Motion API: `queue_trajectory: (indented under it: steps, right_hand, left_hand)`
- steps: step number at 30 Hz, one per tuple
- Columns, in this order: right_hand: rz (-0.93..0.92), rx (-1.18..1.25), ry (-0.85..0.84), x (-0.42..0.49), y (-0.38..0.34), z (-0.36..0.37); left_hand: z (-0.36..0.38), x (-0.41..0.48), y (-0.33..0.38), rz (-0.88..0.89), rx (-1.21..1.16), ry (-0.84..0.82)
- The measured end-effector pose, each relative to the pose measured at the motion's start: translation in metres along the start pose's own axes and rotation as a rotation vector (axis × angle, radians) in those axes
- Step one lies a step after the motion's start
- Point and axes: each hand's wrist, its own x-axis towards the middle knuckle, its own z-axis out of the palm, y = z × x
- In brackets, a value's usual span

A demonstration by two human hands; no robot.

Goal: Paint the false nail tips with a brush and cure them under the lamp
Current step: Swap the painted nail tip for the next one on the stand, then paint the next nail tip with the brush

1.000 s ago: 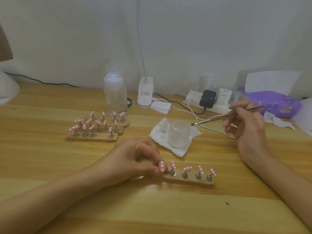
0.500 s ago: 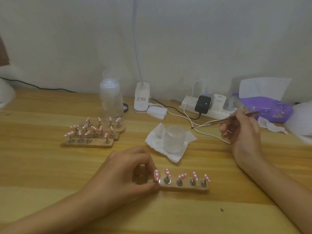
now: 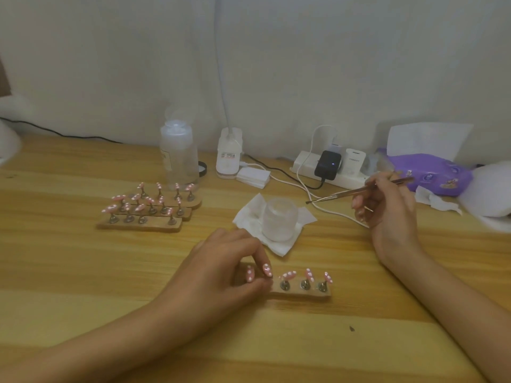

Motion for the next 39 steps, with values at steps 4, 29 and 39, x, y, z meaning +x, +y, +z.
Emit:
queue_trajectory:
  steps: [4,29,39]
  right_hand:
    - [0.015,0.002,0.011,0.000,0.000,0.000]
    - [-0.197,-0.615,-0.530,-0.022,-0.027,0.044]
    - [-0.074,-0.324,-0.311,-0.012,-0.028,0.036]
  left_hand:
    - [0.002,-0.003,0.007,0.111,0.160,0.034]
    - [-0.012,0.064,-0.024,-0.001,-0.547,0.287]
    - [-0.009,0.061,-0.033,-0.019,-0.472,0.328]
